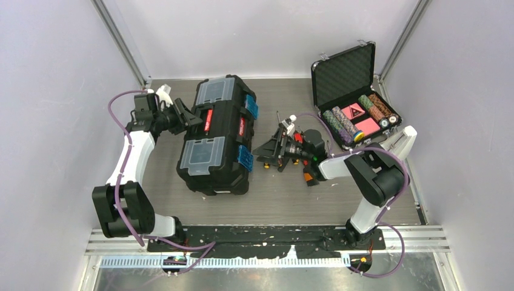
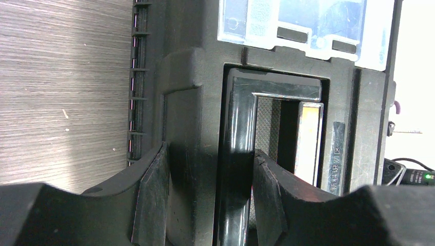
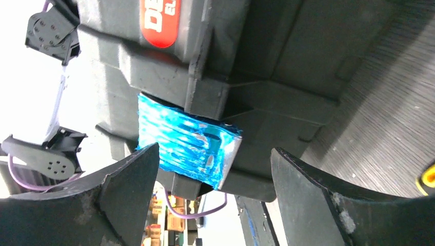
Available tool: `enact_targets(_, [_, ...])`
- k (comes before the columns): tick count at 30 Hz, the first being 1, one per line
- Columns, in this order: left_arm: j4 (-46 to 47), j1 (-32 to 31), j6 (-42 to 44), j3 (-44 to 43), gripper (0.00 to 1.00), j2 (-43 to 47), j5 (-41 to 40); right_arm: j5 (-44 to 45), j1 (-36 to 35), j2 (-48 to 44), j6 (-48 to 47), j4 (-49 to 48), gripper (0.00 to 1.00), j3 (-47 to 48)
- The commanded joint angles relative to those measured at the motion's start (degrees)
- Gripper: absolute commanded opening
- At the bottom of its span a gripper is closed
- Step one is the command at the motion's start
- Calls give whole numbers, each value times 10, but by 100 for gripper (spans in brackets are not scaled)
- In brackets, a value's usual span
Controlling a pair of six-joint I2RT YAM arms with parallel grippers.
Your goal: Pack the tool kit
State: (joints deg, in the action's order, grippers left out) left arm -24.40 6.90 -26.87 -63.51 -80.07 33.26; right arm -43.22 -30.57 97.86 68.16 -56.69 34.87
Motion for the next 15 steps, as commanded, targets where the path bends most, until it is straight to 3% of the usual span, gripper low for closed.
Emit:
enact_targets(1, [-55, 4, -17, 28, 0, -11, -10, -33, -16, 31, 80, -182, 85, 0])
enact_targets(5, [-54, 4, -19, 32, 0, -9, -12, -38, -25, 69, 129, -263, 83, 9])
enact_targets(15, [-62, 3, -16, 35, 0, 5, -41, -41, -33, 79, 150, -333, 73, 13])
